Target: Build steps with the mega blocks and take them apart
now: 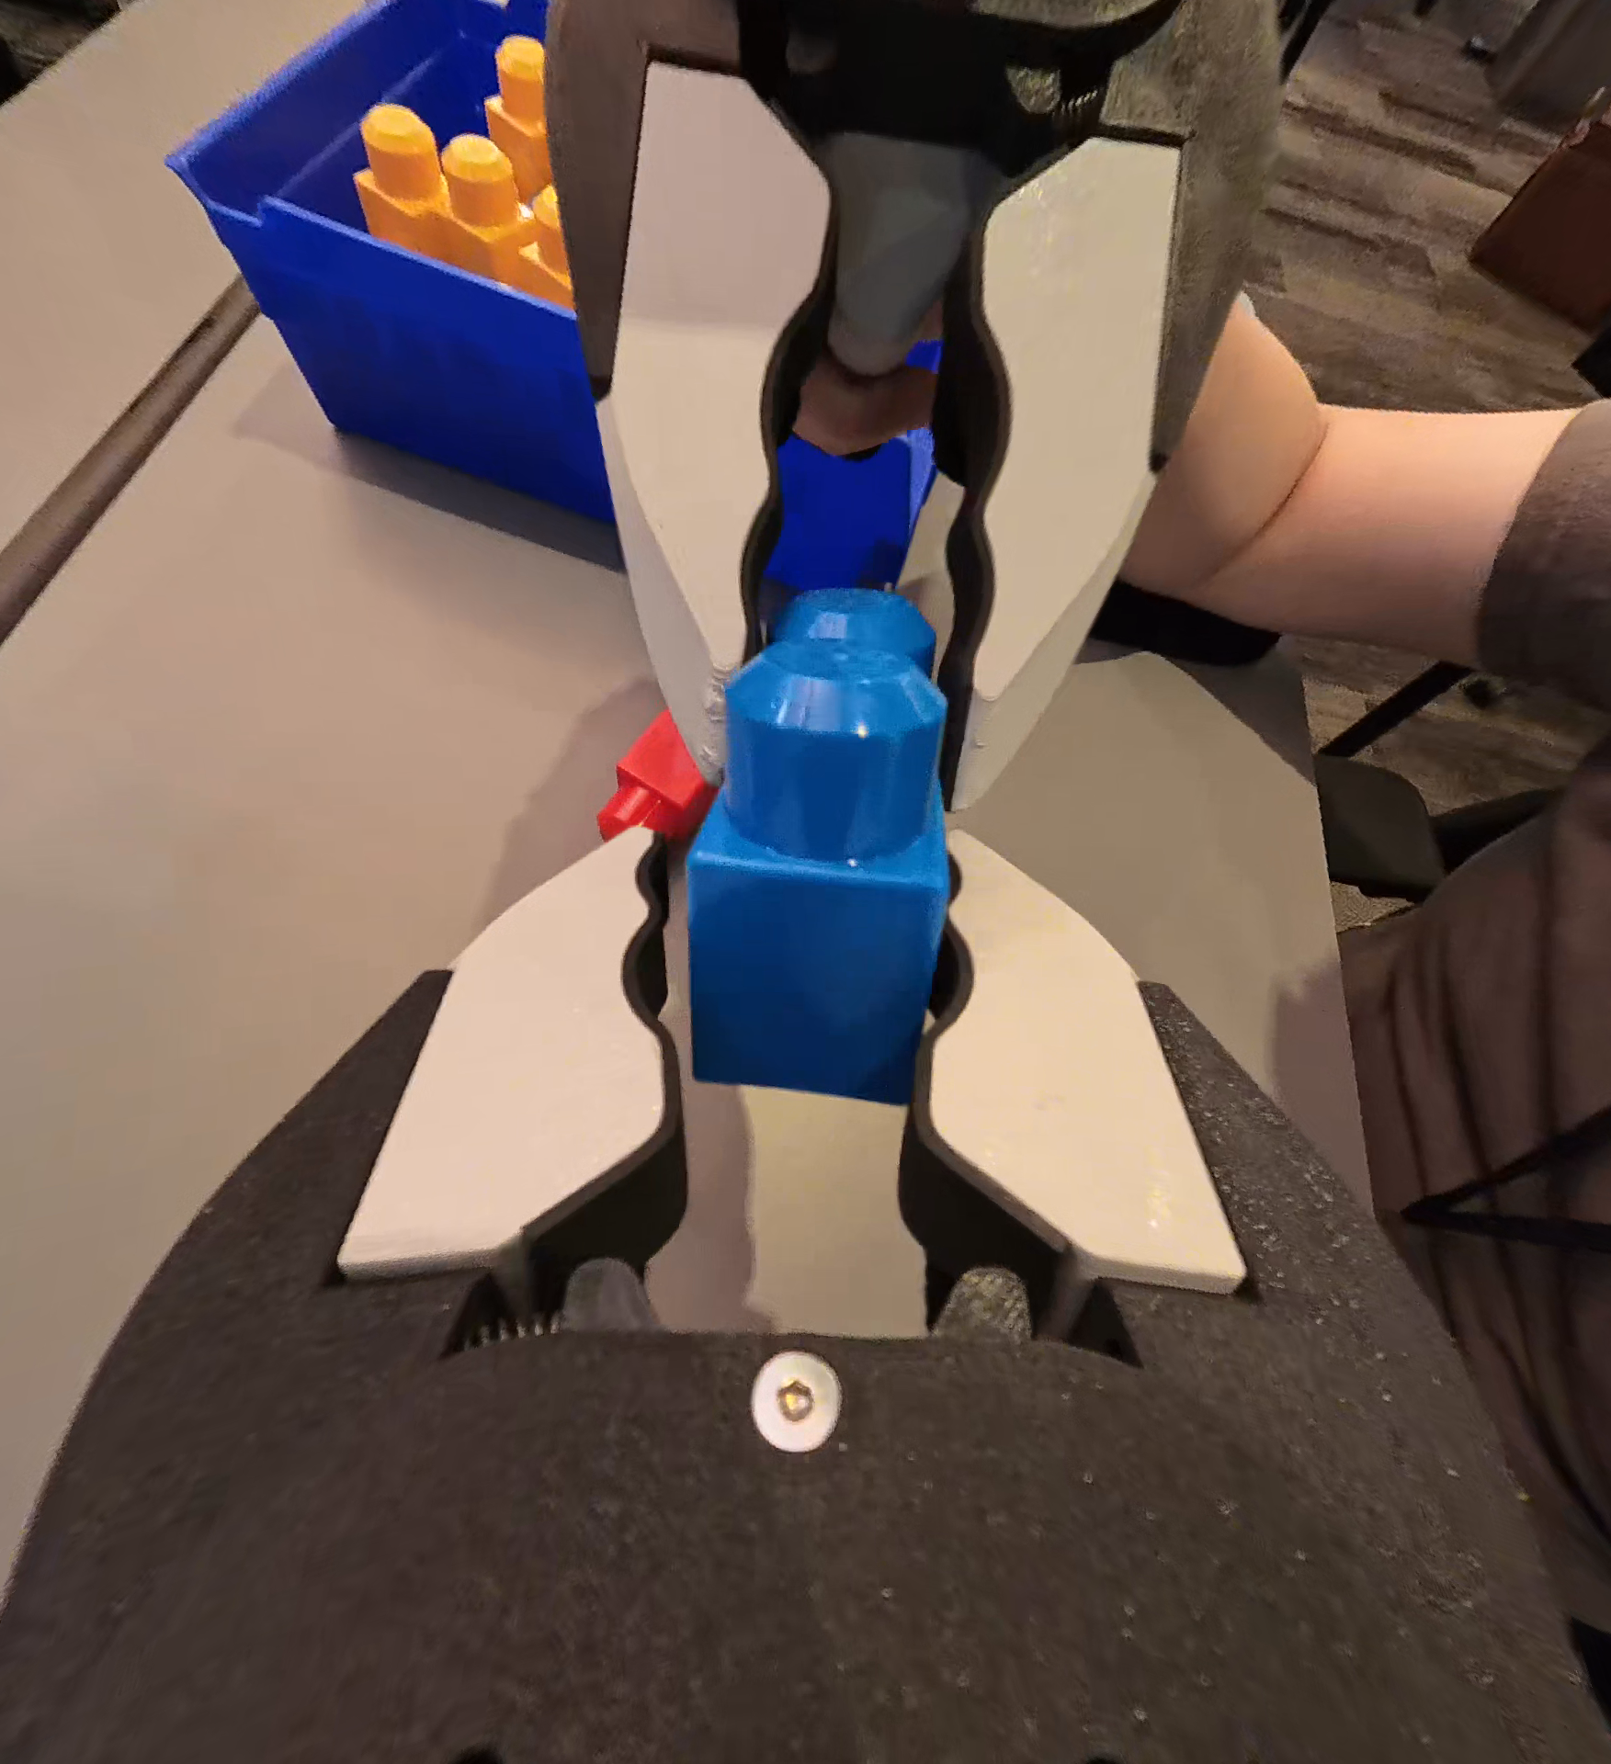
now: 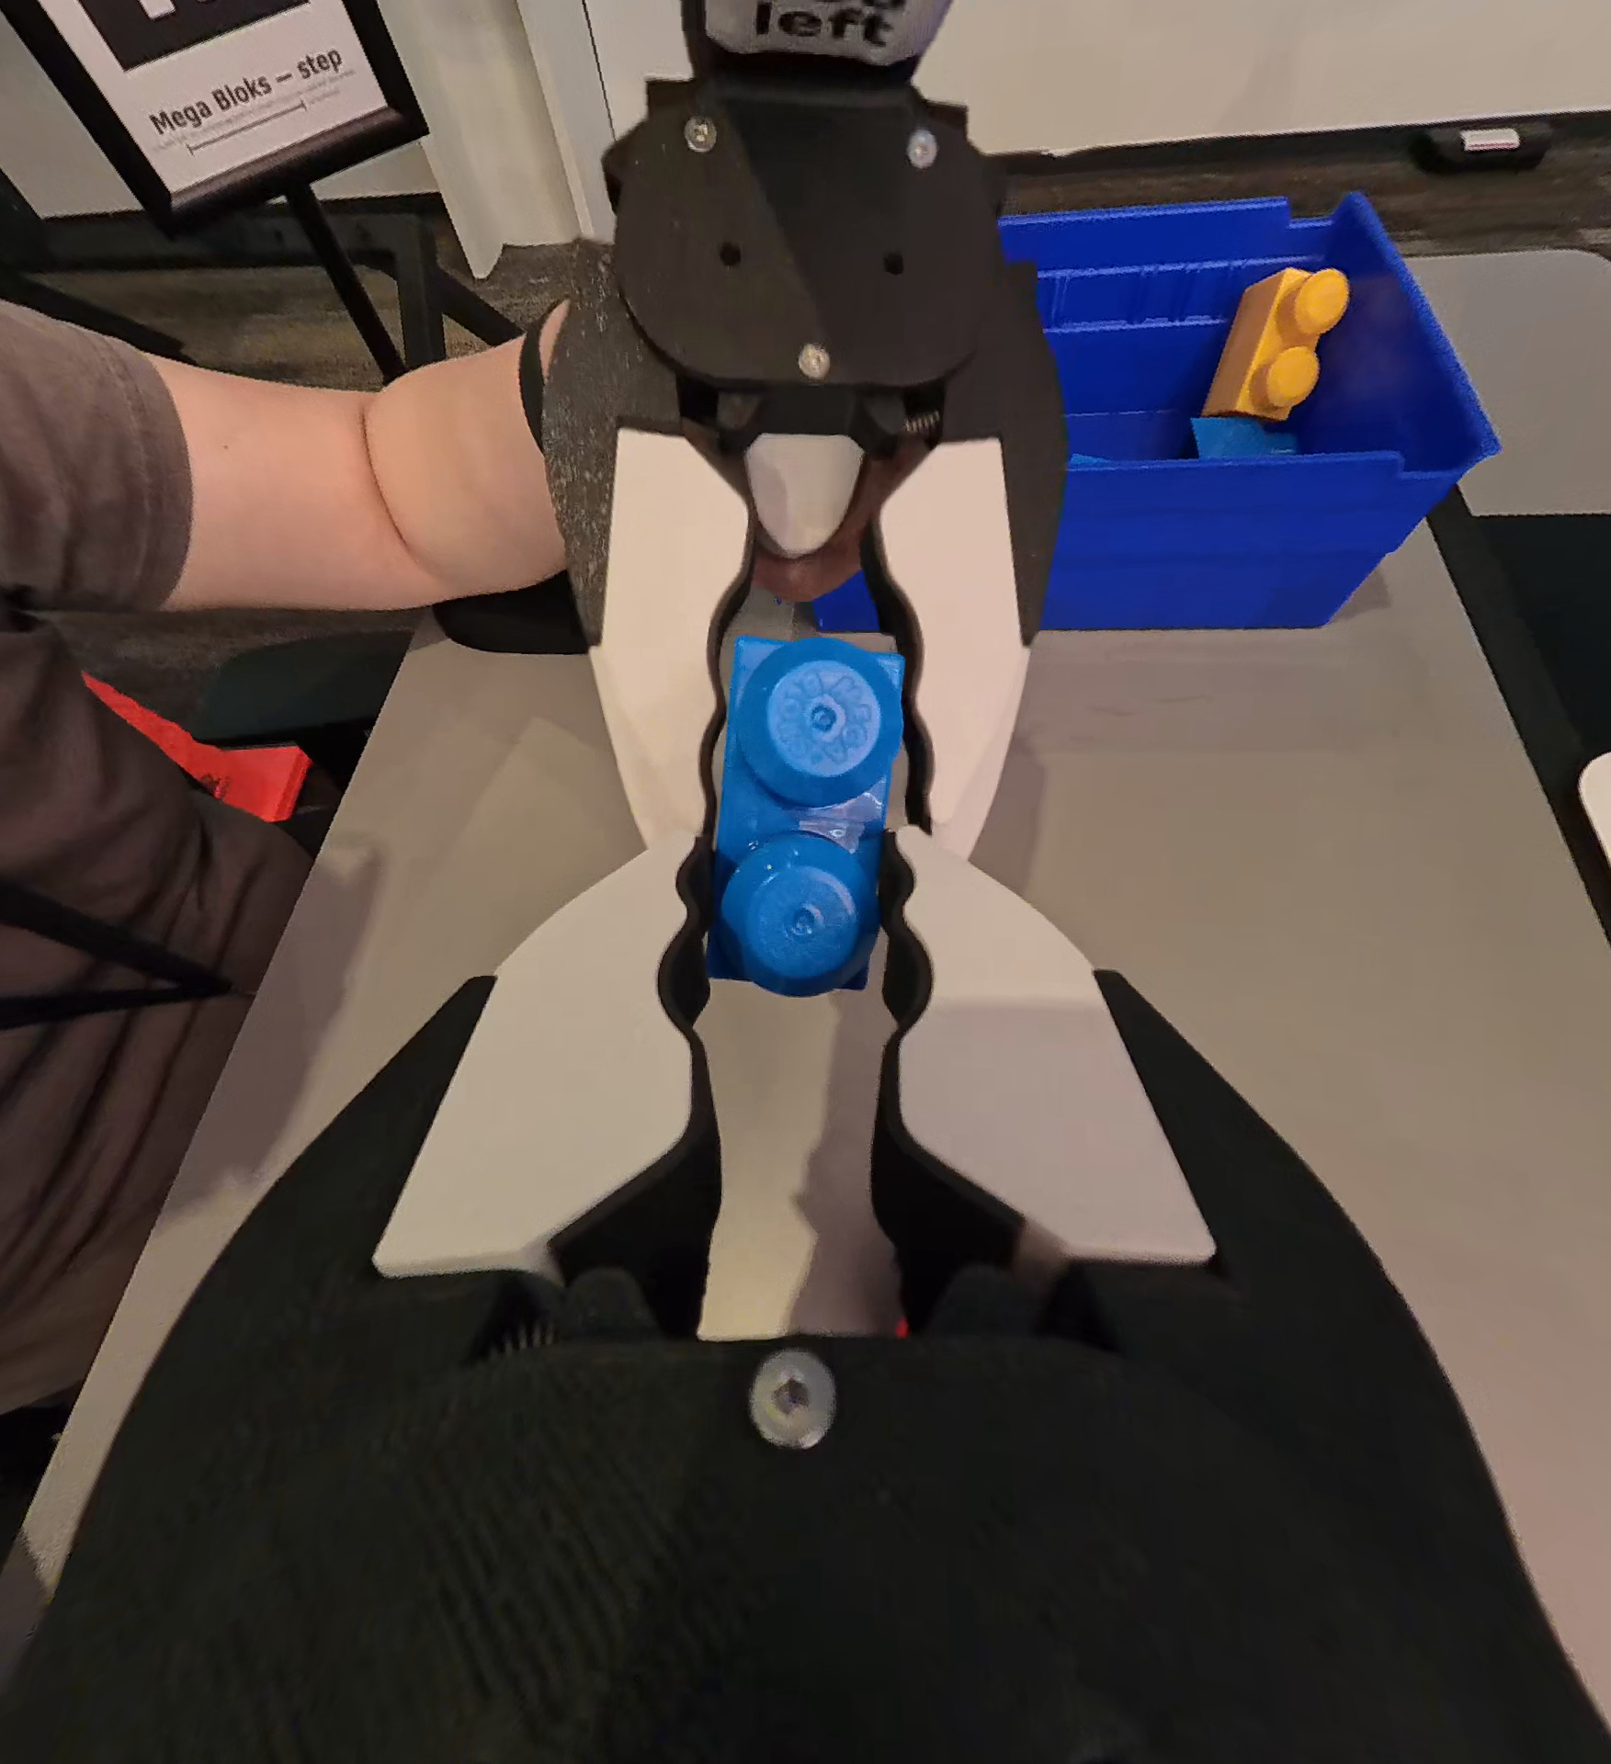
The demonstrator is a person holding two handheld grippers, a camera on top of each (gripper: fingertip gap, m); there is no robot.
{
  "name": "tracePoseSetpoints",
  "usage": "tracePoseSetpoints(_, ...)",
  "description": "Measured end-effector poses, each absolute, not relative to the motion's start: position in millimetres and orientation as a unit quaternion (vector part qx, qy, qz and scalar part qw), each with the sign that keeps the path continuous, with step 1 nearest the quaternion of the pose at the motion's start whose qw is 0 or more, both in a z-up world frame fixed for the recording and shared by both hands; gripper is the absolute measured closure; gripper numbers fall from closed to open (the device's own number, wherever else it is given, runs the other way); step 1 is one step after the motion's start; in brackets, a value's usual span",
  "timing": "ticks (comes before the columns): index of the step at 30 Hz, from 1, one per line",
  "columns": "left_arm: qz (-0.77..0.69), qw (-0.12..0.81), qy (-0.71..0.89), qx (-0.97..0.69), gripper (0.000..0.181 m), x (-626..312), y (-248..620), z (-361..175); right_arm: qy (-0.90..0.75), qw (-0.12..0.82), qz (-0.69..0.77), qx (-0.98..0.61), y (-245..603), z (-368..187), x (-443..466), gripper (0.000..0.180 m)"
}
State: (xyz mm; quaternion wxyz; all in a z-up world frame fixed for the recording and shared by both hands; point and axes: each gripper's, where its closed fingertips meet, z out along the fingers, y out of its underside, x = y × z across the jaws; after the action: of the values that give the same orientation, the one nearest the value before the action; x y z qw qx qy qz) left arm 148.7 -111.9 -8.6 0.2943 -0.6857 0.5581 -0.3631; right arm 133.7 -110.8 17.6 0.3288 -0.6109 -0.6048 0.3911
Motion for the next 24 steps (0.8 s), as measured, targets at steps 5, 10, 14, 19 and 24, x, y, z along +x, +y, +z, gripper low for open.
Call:
tracePoseSetpoints(5,-0.382,0.286,0.562,-0.676,0.133,154.6,-116.6,-12.3,-0.610,0.332,0.385,-0.608,-111.6,15.9,130.7,0.146)
tracePoseSetpoints(10,-0.398,0.283,0.555,-0.674,0.134,154.1,-117.6,-9.4,-0.604,0.336,0.396,-0.604,-111.2,18.7,129.7,0.146)
tracePoseSetpoints(14,-0.387,0.297,0.552,-0.676,0.136,149.9,-111.1,-7.7,-0.590,0.372,0.409,-0.589,-109.7,38.5,134.5,0.145)
tracePoseSetpoints(19,-0.360,0.352,0.532,-0.681,0.137,127.4,-90.4,6.9,-0.605,0.405,0.316,-0.608,-93.0,37.6,167.5,0.143)
tracePoseSetpoints(24,-0.362,0.402,0.496,-0.679,0.137,100.5,-78.2,30.7,-0.634,0.246,0.160,-0.715,-72.9,-47.7,206.2,0.143)
